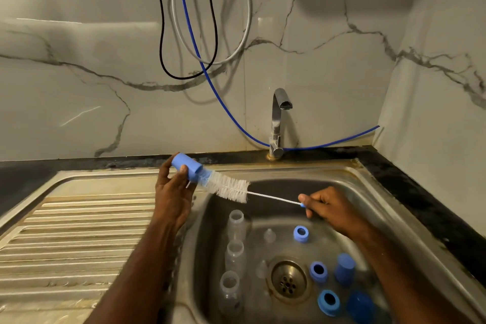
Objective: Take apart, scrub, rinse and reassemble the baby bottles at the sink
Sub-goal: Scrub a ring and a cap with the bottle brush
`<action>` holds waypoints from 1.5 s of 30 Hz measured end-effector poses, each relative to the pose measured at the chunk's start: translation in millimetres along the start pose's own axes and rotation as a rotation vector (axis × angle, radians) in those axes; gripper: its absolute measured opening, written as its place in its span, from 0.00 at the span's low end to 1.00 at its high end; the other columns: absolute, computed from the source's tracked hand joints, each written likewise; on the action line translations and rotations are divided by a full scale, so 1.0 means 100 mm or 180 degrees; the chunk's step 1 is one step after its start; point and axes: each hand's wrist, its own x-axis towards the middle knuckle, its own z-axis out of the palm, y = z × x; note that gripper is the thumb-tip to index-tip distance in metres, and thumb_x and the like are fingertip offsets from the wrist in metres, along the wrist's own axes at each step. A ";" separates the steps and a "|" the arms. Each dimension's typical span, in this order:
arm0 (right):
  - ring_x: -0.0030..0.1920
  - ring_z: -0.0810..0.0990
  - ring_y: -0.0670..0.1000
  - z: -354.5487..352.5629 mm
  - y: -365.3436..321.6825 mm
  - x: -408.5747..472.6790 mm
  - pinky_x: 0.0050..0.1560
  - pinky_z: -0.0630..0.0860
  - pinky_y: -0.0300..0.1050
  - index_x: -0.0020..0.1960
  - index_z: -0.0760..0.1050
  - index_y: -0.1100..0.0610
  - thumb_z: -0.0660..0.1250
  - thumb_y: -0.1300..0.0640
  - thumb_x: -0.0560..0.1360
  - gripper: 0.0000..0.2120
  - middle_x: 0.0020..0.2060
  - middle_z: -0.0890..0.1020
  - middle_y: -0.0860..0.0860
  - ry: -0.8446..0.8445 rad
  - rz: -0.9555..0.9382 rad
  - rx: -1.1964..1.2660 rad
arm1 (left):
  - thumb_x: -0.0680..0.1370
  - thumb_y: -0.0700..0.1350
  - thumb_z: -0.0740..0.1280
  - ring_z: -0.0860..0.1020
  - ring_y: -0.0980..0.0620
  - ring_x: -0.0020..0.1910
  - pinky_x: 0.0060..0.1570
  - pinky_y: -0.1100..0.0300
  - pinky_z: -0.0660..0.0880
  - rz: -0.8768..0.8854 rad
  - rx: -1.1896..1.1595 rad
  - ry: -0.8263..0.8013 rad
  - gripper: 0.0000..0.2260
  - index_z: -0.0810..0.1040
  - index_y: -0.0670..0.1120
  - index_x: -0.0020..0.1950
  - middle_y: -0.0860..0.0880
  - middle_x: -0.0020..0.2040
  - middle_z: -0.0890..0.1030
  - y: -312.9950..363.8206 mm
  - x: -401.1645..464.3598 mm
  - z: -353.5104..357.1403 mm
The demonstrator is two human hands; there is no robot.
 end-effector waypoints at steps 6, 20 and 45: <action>0.27 0.69 0.51 -0.08 -0.01 0.00 0.37 0.68 0.47 0.27 0.79 0.55 0.68 0.42 0.75 0.24 0.22 0.72 0.53 0.0128 0.0237 0.0432 | 0.81 0.35 0.64 0.82 0.43 0.55 0.46 0.55 0.84 0.0170 -0.0046 0.0037 0.14 0.77 0.53 0.60 0.39 0.61 0.77 0.05 0.01 -0.02; 0.33 0.81 0.45 0.07 -0.03 0.03 0.42 0.78 0.45 0.41 0.83 0.46 0.69 0.45 0.77 0.10 0.32 0.83 0.49 0.0188 0.0008 -0.0243 | 0.80 0.37 0.66 0.80 0.38 0.61 0.48 0.52 0.84 0.0179 0.0269 0.0153 0.19 0.74 0.51 0.70 0.41 0.61 0.77 -0.10 0.01 0.05; 0.44 0.84 0.44 0.03 -0.05 0.03 0.50 0.82 0.48 0.45 0.86 0.51 0.81 0.59 0.67 0.09 0.40 0.85 0.44 0.1314 -0.0576 0.0009 | 0.79 0.42 0.70 0.83 0.40 0.57 0.49 0.50 0.84 0.0194 0.0562 0.0527 0.15 0.76 0.47 0.65 0.38 0.60 0.81 -0.06 0.00 0.05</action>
